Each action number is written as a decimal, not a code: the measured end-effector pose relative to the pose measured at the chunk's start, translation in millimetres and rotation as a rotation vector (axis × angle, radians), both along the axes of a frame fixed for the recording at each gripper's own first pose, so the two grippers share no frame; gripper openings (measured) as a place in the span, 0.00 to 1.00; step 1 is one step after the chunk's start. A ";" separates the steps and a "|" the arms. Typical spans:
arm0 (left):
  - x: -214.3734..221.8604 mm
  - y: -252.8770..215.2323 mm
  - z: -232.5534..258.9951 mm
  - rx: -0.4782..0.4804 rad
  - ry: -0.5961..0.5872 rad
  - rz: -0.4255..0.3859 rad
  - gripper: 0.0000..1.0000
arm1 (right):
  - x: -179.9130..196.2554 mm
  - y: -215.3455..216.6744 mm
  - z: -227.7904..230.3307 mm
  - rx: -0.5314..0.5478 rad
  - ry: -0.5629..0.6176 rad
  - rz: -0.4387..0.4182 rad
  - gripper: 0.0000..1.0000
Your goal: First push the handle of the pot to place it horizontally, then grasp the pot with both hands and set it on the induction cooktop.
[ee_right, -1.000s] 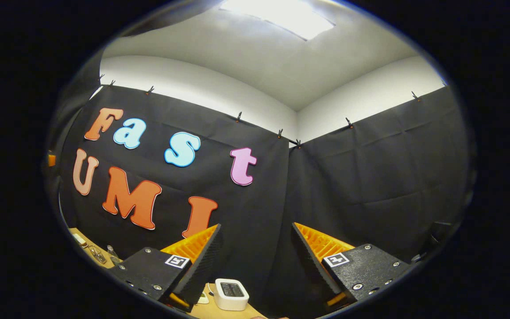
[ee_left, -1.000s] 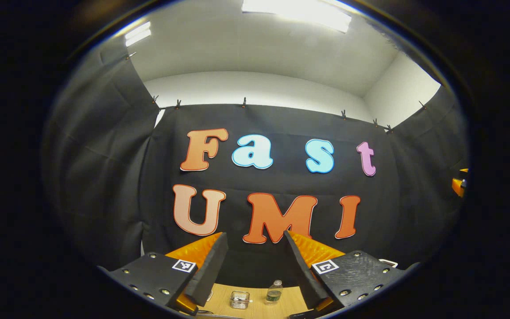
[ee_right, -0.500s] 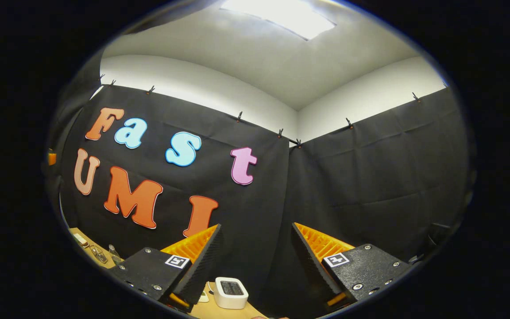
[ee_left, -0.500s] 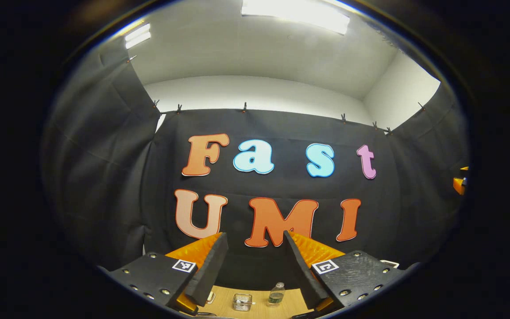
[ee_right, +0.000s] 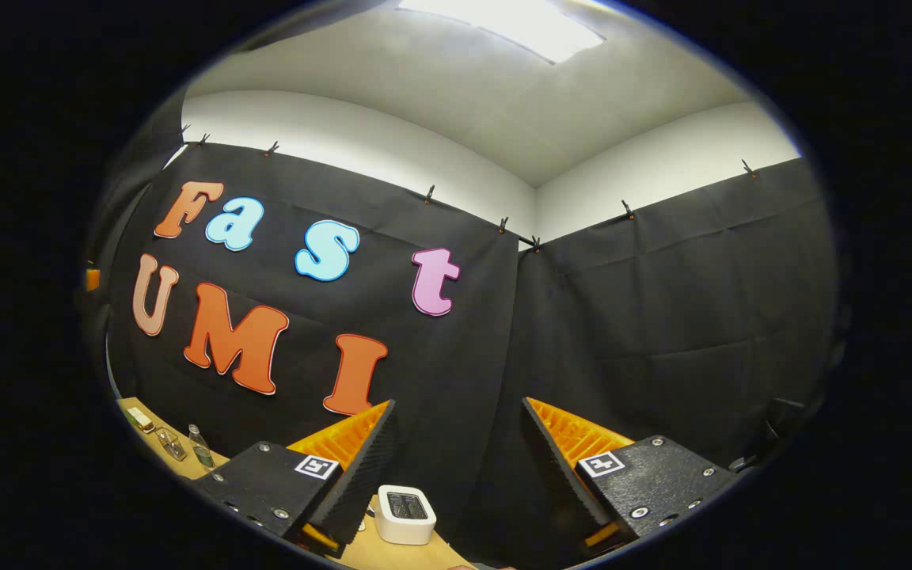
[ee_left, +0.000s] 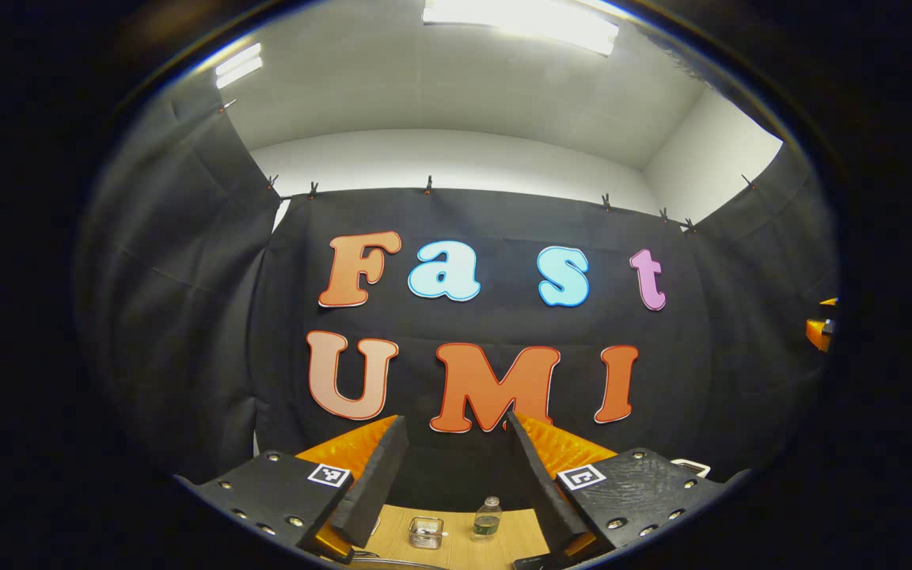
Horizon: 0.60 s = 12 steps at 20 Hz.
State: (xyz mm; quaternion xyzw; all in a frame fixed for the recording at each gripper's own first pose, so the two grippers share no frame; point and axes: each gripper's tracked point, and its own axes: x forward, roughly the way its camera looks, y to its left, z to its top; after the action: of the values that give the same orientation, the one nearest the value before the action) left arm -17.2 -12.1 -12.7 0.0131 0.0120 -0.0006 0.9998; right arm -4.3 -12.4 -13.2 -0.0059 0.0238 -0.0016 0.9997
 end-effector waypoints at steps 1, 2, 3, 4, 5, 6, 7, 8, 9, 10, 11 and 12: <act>-1.5 0.6 -2.3 0.013 0.011 0.002 0.78 | 2.8 0.9 -3.6 0.011 0.004 0.003 0.94; -2.9 -1.4 -5.6 0.016 0.023 -0.003 0.78 | 6.3 2.6 -7.0 0.015 0.009 0.007 0.94; -3.1 -3.8 -8.1 0.010 0.034 -0.010 0.80 | 8.8 4.0 -9.5 0.015 0.011 0.007 0.94; -1.9 -6.3 -12.7 0.001 0.052 -0.020 0.80 | 11.4 4.8 -11.2 0.012 0.010 0.010 0.95; -1.4 -8.7 -21.4 -0.005 0.080 -0.033 0.80 | 13.3 6.3 -11.8 0.008 0.006 0.013 0.95; -2.4 -10.9 -32.2 -0.007 0.118 -0.047 0.80 | 14.8 7.9 -11.9 0.005 0.002 0.017 0.95; -3.3 -11.0 -44.9 -0.002 0.160 -0.053 0.80 | 16.5 10.4 -12.2 0.002 -0.002 0.021 0.95; -3.5 -11.8 -57.1 0.005 0.203 -0.065 0.80 | 17.3 11.6 -13.2 0.001 -0.004 0.025 0.95; -5.1 -12.0 -71.7 0.021 0.255 -0.072 0.82 | 18.9 14.5 -14.2 0.000 -0.004 0.032 0.95; -8.7 -12.7 -86.3 0.044 0.310 -0.083 0.81 | 21.1 17.2 -14.9 0.002 -0.003 0.036 0.95; -11.8 -14.3 -100.4 0.060 0.362 -0.096 0.67 | 22.5 19.0 -16.1 0.004 -0.002 0.041 0.95; -14.3 -17.7 -117.3 0.064 0.421 -0.115 0.58 | 23.5 20.4 -16.9 0.004 -0.001 0.043 0.95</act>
State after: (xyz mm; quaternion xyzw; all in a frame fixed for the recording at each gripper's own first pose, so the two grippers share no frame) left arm -31.5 -29.8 -130.0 0.0451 0.2195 -0.0601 0.9727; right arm 19.2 8.0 -30.0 -0.0044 0.0231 0.0199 0.9995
